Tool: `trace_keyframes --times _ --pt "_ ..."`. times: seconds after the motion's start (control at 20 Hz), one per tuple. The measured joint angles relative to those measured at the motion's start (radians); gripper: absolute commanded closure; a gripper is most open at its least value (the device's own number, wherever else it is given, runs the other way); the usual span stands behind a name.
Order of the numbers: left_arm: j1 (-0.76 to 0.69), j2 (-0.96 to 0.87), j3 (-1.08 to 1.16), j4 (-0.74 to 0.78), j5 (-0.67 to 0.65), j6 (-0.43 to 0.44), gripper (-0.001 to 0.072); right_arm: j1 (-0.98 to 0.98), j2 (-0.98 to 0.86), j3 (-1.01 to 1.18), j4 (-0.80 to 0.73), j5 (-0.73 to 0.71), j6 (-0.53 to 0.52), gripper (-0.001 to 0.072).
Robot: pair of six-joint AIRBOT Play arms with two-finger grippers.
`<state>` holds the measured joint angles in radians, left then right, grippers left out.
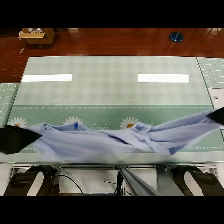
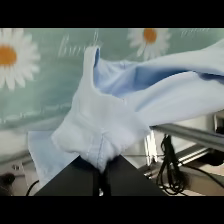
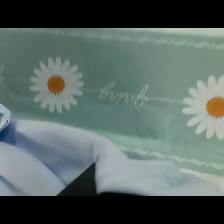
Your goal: Fold the shirts.
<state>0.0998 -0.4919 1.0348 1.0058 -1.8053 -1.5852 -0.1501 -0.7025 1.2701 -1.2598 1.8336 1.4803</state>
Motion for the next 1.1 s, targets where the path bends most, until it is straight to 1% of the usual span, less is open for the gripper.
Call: trace_keyframes --times 0.1,0.15,0.25,0.4,0.45,0.55,0.6,0.65,0.7,0.75,0.85,0.9,0.95,1.1 --pt "-0.015 -0.019 -0.125 0.044 0.079 0.017 0.0686 0.075 -0.080 -0.115 -0.072 -0.053 -0.003 0.0675" --pt "-0.019 -0.041 -0.167 0.063 0.140 0.036 0.0686 0.105 -0.137 -0.152 -0.100 -0.102 -0.014 0.0675" --pt "-0.026 -0.119 -0.232 0.095 0.305 0.097 0.0686 0.139 -0.260 -0.191 -0.130 -0.253 -0.031 0.0675" --pt "-0.030 -0.278 -0.272 0.116 0.553 0.182 0.0684 0.163 -0.428 -0.201 -0.152 -0.522 -0.040 0.0674" --pt "-0.031 -0.335 -0.278 0.122 0.619 0.200 0.0684 0.167 -0.474 -0.201 -0.150 -0.603 -0.040 0.0659" --pt "-0.032 -0.454 -0.288 0.124 0.726 0.225 0.0682 0.172 -0.539 -0.201 -0.126 -0.730 -0.040 0.0441" --pt "-0.032 -0.506 -0.291 0.124 0.758 0.233 0.0672 0.174 -0.558 -0.201 -0.116 -0.778 -0.041 0.0412" --pt "-0.032 -0.555 -0.292 0.122 0.783 0.239 0.0512 0.175 -0.575 -0.201 -0.102 -0.822 -0.041 0.0380" --pt "-0.032 -0.593 -0.292 0.119 0.799 0.244 0.0235 0.175 -0.584 -0.201 -0.097 -0.850 -0.043 0.0354" --pt "-0.031 -0.625 -0.288 0.120 0.808 0.251 0.0066 0.176 -0.591 -0.196 -0.096 -0.869 -0.045 0.0353" --pt "-0.020 -0.663 -0.251 0.142 0.803 0.269 0.0061 0.177 -0.587 -0.173 -0.114 -0.863 -0.048 0.0354" --pt "-0.008 -0.672 -0.222 0.177 0.779 0.274 0.0062 0.177 -0.573 -0.159 -0.145 -0.838 -0.055 0.0353" --pt "0.010 -0.680 -0.186 0.219 0.754 0.278 0.0062 0.177 -0.557 -0.150 -0.195 -0.811 -0.062 0.0356" --pt "0.099 -0.689 -0.117 0.327 0.659 0.276 0.0062 0.140 -0.513 -0.146 -0.412 -0.699 -0.074 0.0357"
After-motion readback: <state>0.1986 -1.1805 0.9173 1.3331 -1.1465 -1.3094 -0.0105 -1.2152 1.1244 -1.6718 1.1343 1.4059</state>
